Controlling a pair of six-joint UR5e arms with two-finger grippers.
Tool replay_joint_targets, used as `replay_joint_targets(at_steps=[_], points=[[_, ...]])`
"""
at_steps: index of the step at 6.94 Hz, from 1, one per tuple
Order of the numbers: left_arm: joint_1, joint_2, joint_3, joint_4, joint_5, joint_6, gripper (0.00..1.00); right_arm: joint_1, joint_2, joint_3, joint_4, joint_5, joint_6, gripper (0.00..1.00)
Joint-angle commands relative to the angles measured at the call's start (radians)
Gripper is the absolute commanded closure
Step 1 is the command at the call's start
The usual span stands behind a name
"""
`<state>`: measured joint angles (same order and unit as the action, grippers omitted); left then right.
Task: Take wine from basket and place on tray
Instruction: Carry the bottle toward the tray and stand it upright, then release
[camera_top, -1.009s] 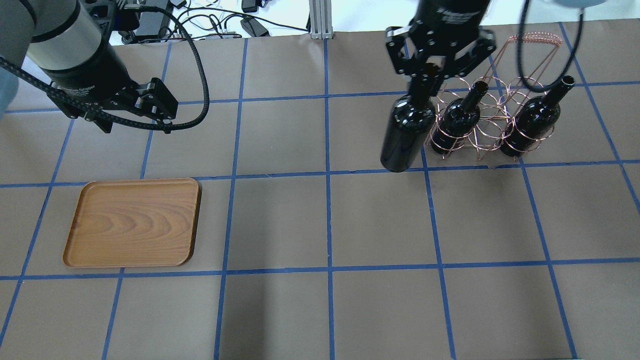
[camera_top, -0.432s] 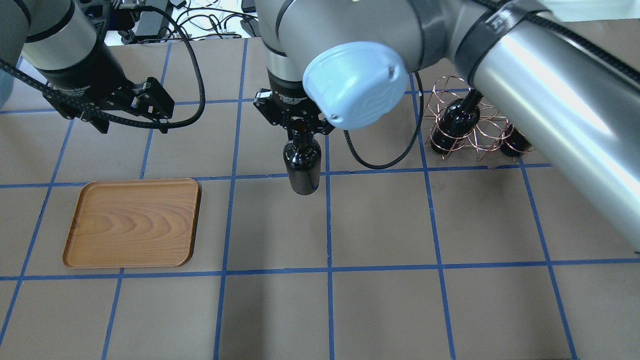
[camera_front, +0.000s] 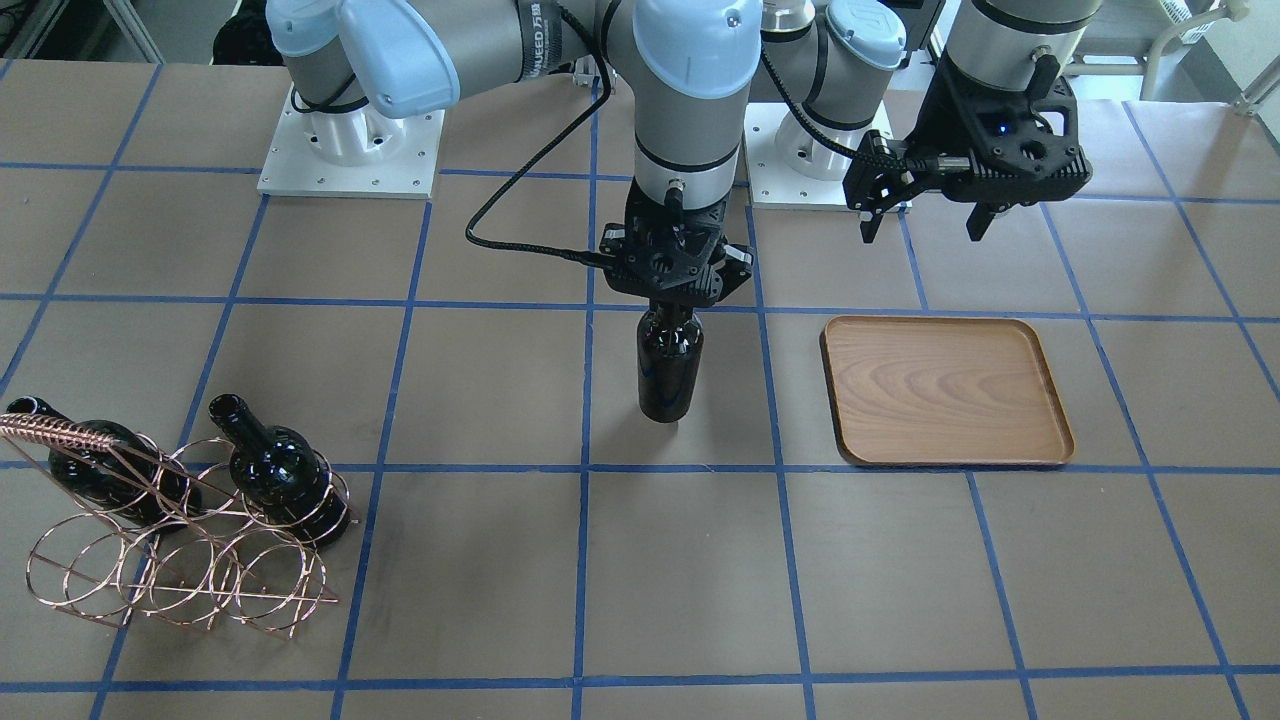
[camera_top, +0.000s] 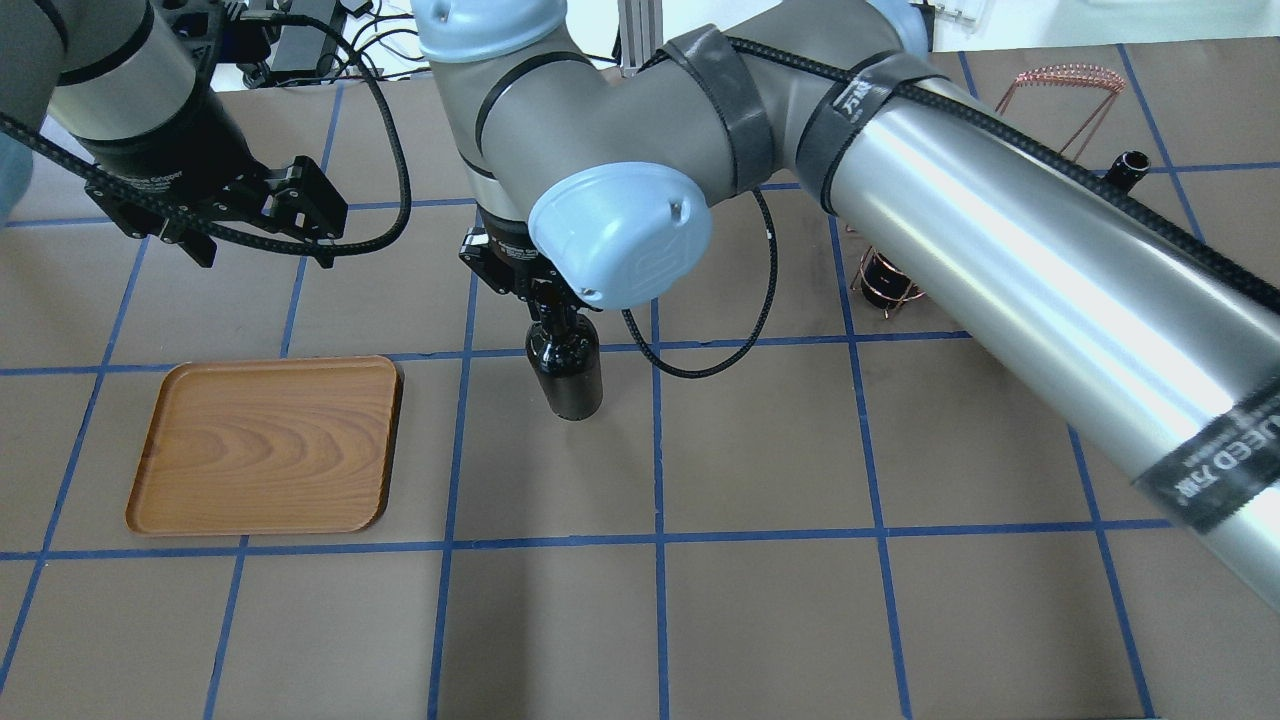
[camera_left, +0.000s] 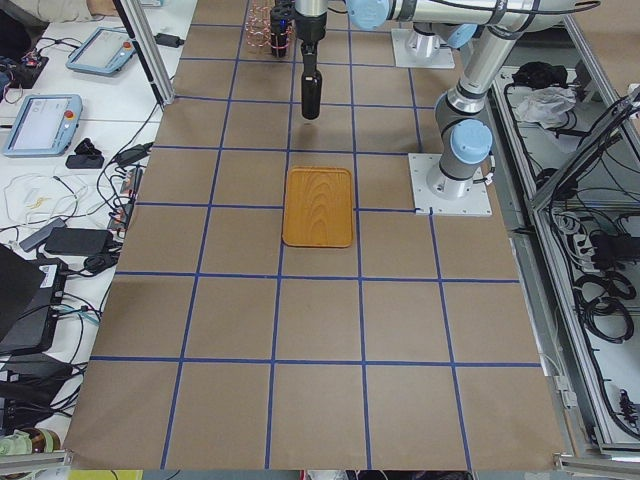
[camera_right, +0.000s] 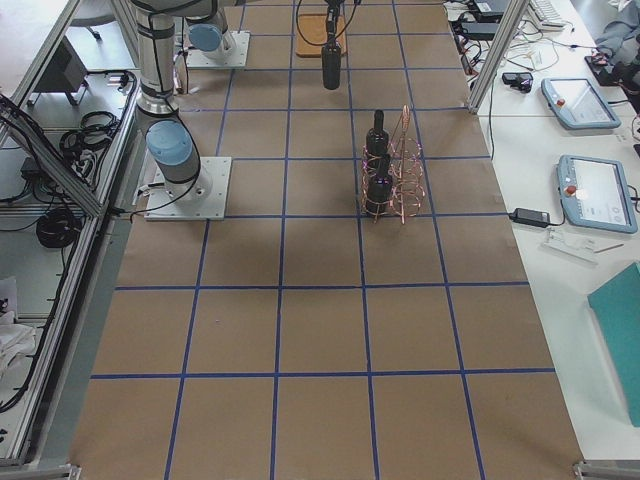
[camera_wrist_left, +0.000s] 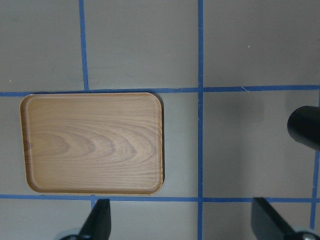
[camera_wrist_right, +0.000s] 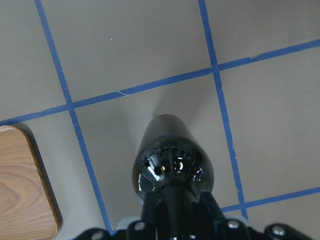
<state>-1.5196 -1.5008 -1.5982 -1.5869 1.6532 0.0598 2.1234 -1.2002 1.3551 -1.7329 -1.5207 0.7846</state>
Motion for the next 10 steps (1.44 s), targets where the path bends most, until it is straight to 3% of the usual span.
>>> replay_joint_targets(at_steps=[1, 2, 4, 5, 6, 7, 9, 10], points=[[0.003, 0.001, 0.000, 0.001, 0.002, 0.000, 0.00, 0.018, 0.027, -0.001, -0.028, 0.008, 0.012, 0.65], [0.003, 0.001, 0.000, -0.002, 0.002, 0.000, 0.00, 0.018, 0.027, -0.001, -0.033, 0.008, 0.013, 0.06], [-0.001, 0.001, 0.000, -0.004, 0.005, -0.002, 0.00, -0.006, 0.027, -0.010, -0.059, 0.085, -0.020, 0.00], [-0.001, 0.002, 0.000, 0.002, 0.007, 0.000, 0.00, -0.078, -0.010, -0.016, -0.047, 0.080, -0.179, 0.00], [0.002, -0.004, 0.003, 0.008, 0.001, -0.002, 0.00, -0.197, -0.080, -0.010, 0.037, 0.082, -0.356, 0.00], [0.001, -0.012, 0.001, 0.011, -0.006, 0.000, 0.00, -0.306, -0.135, -0.010, 0.124, 0.068, -0.578, 0.00], [-0.016, -0.022, 0.001, 0.042, -0.025, -0.031, 0.00, -0.501, -0.229, -0.001, 0.220, -0.068, -0.790, 0.00], [-0.036, -0.032, 0.000, 0.100, -0.109, -0.034, 0.00, -0.554, -0.245, 0.001, 0.210, -0.072, -0.857, 0.00]])
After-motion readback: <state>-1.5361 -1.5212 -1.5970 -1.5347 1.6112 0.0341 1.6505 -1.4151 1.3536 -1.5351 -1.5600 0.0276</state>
